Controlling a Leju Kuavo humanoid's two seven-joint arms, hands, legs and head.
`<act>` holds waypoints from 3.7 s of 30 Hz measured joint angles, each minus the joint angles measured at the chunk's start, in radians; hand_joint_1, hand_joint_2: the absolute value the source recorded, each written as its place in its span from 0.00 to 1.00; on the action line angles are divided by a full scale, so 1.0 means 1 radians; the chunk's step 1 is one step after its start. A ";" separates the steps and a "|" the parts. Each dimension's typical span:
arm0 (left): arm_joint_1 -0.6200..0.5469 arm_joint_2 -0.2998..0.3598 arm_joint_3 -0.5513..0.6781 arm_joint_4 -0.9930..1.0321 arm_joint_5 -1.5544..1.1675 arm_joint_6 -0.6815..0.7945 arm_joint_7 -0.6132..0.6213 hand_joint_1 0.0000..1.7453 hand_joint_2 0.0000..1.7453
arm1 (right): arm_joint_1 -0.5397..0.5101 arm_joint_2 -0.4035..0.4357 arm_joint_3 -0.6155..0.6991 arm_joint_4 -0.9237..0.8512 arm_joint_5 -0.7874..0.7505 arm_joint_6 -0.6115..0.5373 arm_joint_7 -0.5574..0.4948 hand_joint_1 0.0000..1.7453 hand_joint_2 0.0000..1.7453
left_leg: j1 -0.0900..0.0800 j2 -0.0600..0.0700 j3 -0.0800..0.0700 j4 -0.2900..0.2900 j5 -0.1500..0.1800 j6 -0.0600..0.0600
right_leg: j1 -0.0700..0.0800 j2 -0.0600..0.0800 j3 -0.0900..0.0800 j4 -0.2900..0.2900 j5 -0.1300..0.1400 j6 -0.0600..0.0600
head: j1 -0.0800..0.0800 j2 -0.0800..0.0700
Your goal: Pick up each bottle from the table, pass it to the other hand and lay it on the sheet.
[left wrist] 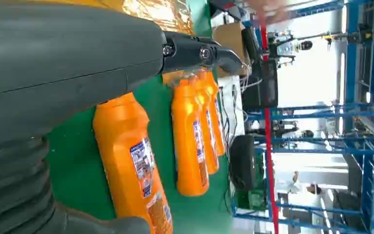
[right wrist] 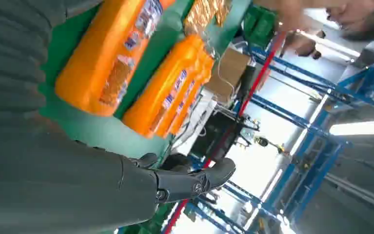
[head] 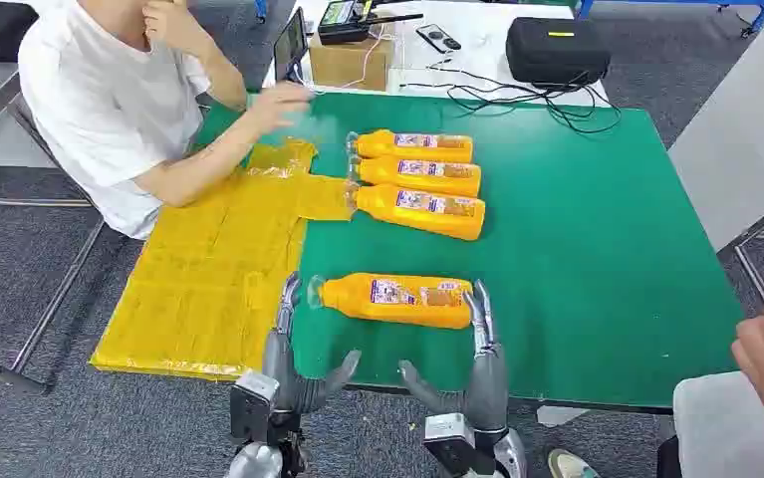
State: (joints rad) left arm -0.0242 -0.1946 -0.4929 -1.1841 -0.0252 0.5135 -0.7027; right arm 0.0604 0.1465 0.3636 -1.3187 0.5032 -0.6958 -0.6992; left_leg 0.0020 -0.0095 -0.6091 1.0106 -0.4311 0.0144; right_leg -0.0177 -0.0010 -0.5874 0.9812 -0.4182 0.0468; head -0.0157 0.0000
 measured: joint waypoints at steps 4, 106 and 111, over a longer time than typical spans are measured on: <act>-0.002 -0.004 -0.004 0.003 -0.005 0.004 0.000 0.00 1.00 | 0.006 0.000 -0.008 -0.014 0.006 0.000 0.000 0.00 1.00 | 0.000 0.000 0.000 0.000 0.000 0.000 | 0.000 0.000 0.000 0.000 0.000 0.000 | 0.000 0.000; 0.110 0.077 -0.114 -0.196 -0.023 -0.024 0.041 0.00 1.00 | -0.285 0.006 -0.282 0.610 -0.201 0.377 0.232 1.00 1.00 | 0.000 -0.001 0.017 0.000 -0.004 0.002 | 0.000 0.001 0.007 -0.003 -0.004 0.004 | 0.000 0.000; 0.121 0.115 -0.177 -0.189 0.004 -0.044 0.082 0.00 1.00 | -0.209 0.008 -0.309 0.509 -0.234 0.403 0.204 1.00 1.00 | 0.000 0.000 0.013 0.000 -0.003 0.003 | 0.000 0.001 0.014 -0.003 -0.001 0.004 | 0.000 0.000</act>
State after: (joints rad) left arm 0.0969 -0.0794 -0.6695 -1.3733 -0.0210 0.4696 -0.6203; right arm -0.1491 0.1549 0.0542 -0.8098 0.2689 -0.2926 -0.4955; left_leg 0.0015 -0.0093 -0.5961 1.0106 -0.4343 0.0170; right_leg -0.0182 0.0003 -0.5737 0.9785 -0.4196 0.0505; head -0.0160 0.0000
